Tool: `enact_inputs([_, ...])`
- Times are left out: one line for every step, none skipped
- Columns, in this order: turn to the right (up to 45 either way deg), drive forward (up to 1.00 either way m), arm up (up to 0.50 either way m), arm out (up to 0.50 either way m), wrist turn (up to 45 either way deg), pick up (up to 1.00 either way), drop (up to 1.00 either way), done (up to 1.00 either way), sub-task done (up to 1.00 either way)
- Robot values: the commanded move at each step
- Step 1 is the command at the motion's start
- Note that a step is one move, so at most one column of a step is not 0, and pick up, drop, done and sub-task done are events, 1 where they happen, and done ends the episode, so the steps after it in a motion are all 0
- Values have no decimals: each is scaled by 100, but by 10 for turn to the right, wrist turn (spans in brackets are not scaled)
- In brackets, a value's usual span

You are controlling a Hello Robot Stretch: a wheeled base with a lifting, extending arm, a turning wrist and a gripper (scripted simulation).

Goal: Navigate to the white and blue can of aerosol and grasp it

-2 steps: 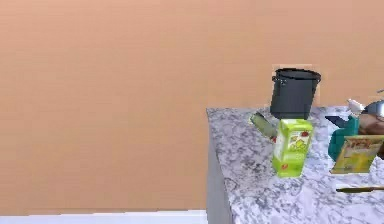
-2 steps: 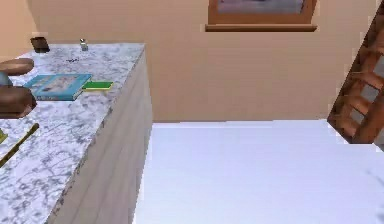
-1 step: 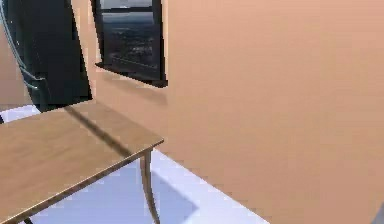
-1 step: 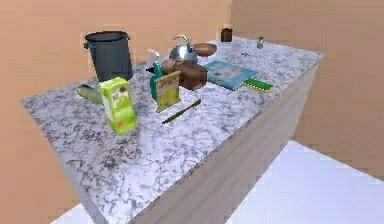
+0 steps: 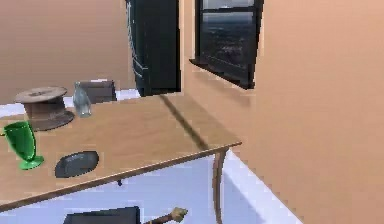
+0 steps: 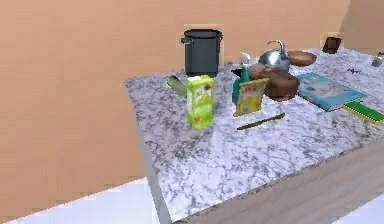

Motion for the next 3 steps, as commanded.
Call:
enact_inputs([450,0,0,0,0,0,0,0,0])
enact_inputs([450,0,0,0,0,0,0,0,0])
enact_inputs([450,0,0,0,0,0,0,0,0])
